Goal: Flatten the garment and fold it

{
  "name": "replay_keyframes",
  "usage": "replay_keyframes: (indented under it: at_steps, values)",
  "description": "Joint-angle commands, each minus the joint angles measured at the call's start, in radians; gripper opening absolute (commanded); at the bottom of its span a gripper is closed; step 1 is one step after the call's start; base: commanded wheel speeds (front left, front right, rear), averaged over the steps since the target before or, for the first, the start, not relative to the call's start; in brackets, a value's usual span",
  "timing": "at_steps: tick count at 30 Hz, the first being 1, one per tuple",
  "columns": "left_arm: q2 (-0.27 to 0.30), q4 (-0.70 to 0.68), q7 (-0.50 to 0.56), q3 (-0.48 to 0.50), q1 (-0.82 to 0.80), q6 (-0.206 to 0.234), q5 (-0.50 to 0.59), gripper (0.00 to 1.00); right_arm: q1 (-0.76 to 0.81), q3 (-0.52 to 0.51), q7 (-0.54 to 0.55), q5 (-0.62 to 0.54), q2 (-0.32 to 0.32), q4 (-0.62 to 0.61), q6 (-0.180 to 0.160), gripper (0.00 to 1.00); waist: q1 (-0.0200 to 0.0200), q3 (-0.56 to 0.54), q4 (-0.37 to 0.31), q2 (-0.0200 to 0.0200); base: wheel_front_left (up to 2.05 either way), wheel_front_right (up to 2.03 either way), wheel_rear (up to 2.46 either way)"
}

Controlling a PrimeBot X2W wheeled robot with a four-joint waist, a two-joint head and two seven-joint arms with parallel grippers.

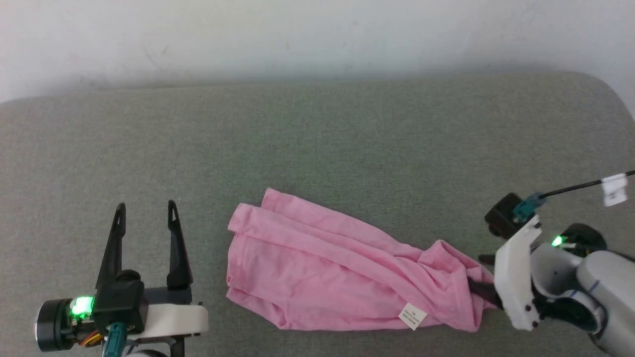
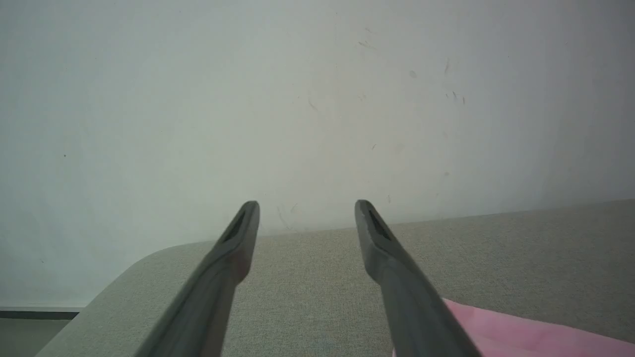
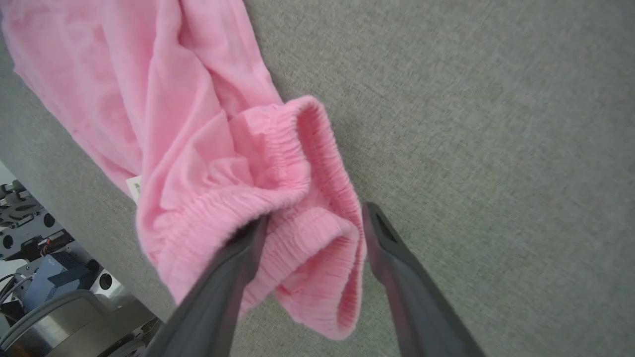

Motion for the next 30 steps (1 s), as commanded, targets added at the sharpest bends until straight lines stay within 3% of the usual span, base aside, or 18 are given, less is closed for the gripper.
replay_keyframes:
  at_steps: [1,10,11,12,16,20,30]
  values:
    - [-0.035,0.005,-0.005,0.029,0.012,-0.031,0.032,1.00,0.008,0.016,0.008,-0.004,0.044,0.054,-0.002,1.00,-0.0001,0.035,0.024,0.0000,0.00,0.00,0.00]
    - [-0.160,0.053,-0.005,0.131,0.020,-0.157,0.113,1.00,0.016,0.137,-0.021,-0.007,0.157,0.219,-0.002,1.00,-0.0001,0.063,0.044,0.0000,0.00,0.00,0.00]
    - [-0.169,0.057,-0.005,0.142,0.021,-0.168,0.120,1.00,0.010,0.142,-0.038,-0.004,0.160,0.224,-0.002,0.40,-0.0001,0.062,0.041,0.0000,0.00,0.00,0.00]
    - [-0.177,0.060,-0.005,0.153,0.023,-0.178,0.127,1.00,0.003,0.144,-0.055,0.000,0.162,0.227,-0.002,0.00,-0.0001,0.059,0.037,0.0000,0.00,0.00,0.00]
    - [-0.198,0.065,-0.005,0.193,0.031,-0.215,0.156,1.00,-0.035,0.135,-0.132,0.020,0.138,0.220,-0.002,0.00,-0.0001,0.037,0.021,0.0000,0.00,0.00,0.00]
    - [-0.212,0.060,-0.005,0.220,0.049,-0.238,0.183,1.00,-0.053,0.096,-0.191,0.058,0.070,0.191,-0.002,0.00,-0.0001,0.009,0.007,0.0000,0.00,0.00,0.00]
    - [-0.225,0.055,-0.005,0.234,0.076,-0.262,0.228,1.00,-0.038,-0.022,-0.200,0.122,-0.120,0.197,-0.002,0.00,-0.0001,-0.025,-0.014,0.0000,0.00,0.00,0.00]
